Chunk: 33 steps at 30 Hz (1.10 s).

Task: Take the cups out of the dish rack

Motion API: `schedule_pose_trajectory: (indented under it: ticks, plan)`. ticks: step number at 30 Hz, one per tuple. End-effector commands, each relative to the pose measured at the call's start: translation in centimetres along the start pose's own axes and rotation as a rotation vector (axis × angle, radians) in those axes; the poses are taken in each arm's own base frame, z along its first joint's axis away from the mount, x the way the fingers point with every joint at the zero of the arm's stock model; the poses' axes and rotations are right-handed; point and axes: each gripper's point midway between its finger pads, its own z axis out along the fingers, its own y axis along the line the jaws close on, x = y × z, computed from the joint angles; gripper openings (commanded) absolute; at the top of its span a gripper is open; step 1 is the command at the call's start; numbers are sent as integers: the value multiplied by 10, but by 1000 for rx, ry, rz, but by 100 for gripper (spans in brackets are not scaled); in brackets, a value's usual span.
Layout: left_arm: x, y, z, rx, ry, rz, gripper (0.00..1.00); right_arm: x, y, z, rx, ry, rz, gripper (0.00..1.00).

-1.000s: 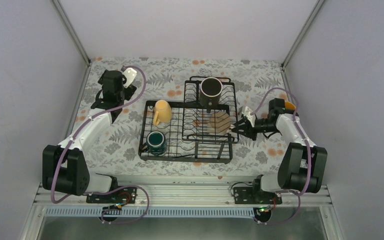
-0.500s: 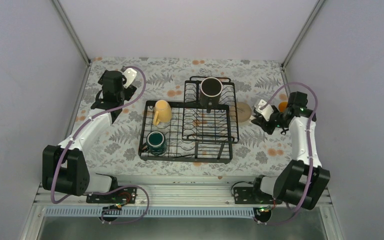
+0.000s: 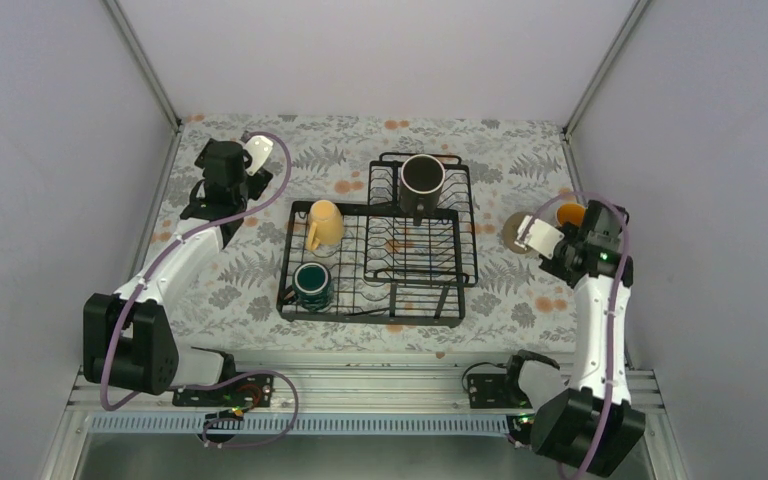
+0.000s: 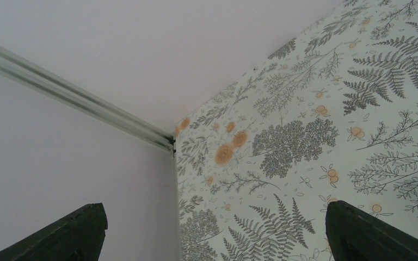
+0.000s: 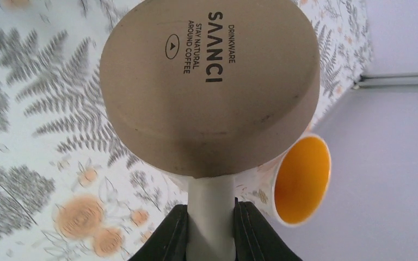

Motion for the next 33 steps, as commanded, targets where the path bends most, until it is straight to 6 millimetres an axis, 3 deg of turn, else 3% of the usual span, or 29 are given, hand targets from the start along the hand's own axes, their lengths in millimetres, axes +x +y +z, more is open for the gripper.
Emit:
schedule_pose_trajectory:
  ticks: [1,6,10,16,21,33]
  plan:
    - [-9,6,-5,-24,-40,2,100,18,-25,-9,206,106,-176,4]
    - [-3,3,-5,-24,-35,15,100,44,-19,-5,219,247,-287,4]
    - [-1,2,-4,-27,-36,23,100,58,-25,-14,227,340,-327,4]
    - [-4,3,-3,-26,-42,22,100,57,-30,-33,201,355,-328,4]
    - [-6,2,-2,-17,-41,14,100,56,-10,-38,118,334,-334,4]
    - [-13,11,-8,-30,-43,12,100,70,10,-48,133,415,-450,4]
